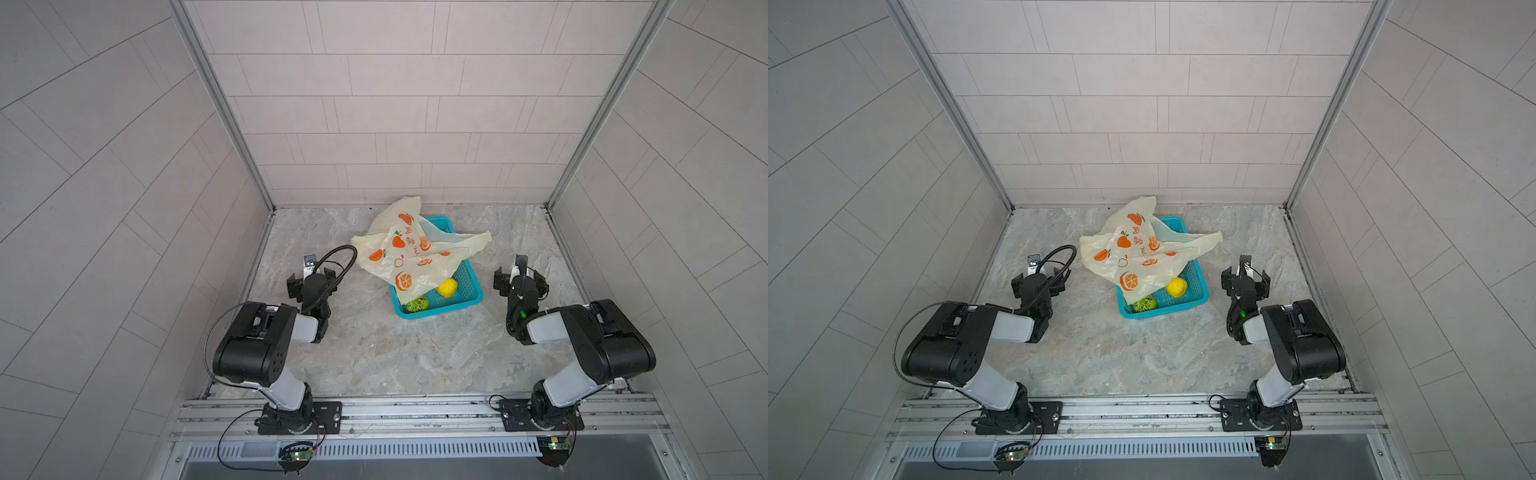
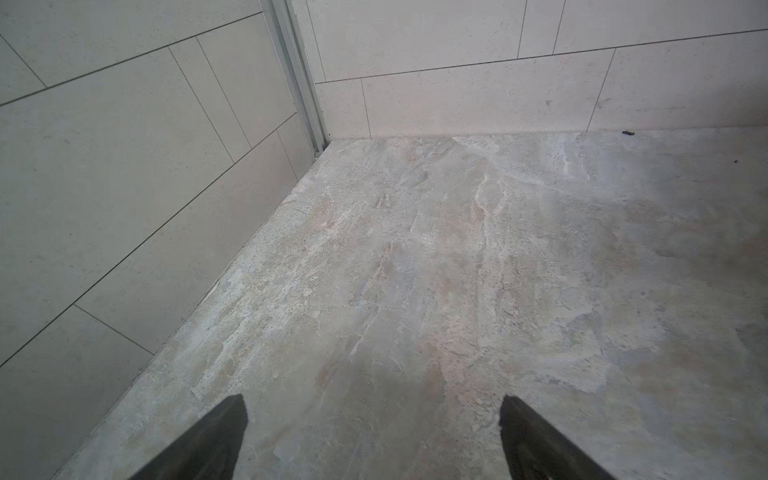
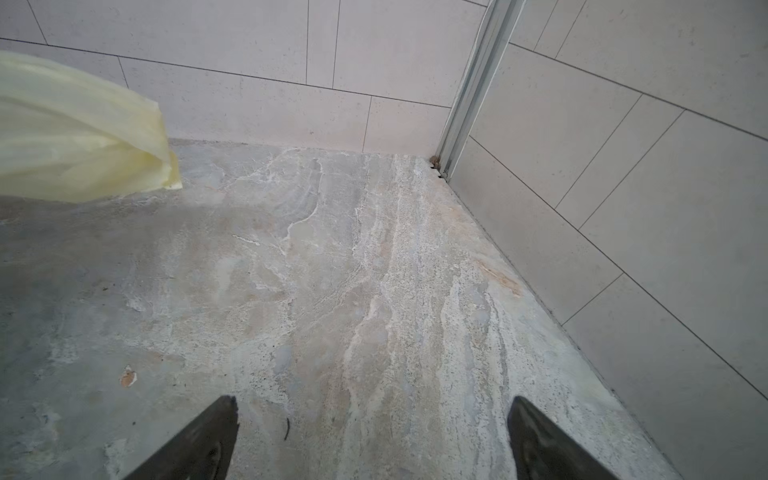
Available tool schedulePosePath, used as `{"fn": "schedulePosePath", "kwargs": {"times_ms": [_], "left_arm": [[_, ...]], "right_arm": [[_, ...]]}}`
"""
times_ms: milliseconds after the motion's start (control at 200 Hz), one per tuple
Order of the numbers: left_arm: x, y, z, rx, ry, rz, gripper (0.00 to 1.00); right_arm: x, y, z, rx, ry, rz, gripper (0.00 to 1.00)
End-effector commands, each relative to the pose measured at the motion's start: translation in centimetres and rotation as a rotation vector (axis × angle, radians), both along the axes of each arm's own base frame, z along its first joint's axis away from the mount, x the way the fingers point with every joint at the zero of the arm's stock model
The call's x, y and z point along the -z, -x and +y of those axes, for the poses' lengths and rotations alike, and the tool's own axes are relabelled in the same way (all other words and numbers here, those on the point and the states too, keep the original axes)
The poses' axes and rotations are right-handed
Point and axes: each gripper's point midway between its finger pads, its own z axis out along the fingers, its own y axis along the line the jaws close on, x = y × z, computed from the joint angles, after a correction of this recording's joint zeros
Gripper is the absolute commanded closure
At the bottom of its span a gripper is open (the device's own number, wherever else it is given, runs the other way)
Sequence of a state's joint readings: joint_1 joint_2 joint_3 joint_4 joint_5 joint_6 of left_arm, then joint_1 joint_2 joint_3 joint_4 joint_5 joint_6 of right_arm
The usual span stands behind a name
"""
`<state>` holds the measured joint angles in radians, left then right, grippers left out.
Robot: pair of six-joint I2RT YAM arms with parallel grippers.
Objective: Place the fruits into the plastic bag
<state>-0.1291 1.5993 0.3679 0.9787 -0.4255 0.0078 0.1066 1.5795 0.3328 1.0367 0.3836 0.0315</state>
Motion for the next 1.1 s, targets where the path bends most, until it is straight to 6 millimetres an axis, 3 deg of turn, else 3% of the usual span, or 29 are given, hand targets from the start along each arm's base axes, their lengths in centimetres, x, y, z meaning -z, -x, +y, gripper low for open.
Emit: {"fn": "schedulePosePath", "kwargs": {"times_ms": [0, 1096], "left_arm": [[-0.31, -0.38, 0.05, 0.001, 0.012, -0.012, 0.0], [-0.38, -0.31, 0.08, 0.0, 0.012, -0.018, 0.0]], "right_arm": [[-0.04, 0.05, -0.17, 0.01, 0.023, -0.001, 0.01], [-0.03, -0.02, -0.2, 0.01, 0.02, 0.001, 0.01]]}}
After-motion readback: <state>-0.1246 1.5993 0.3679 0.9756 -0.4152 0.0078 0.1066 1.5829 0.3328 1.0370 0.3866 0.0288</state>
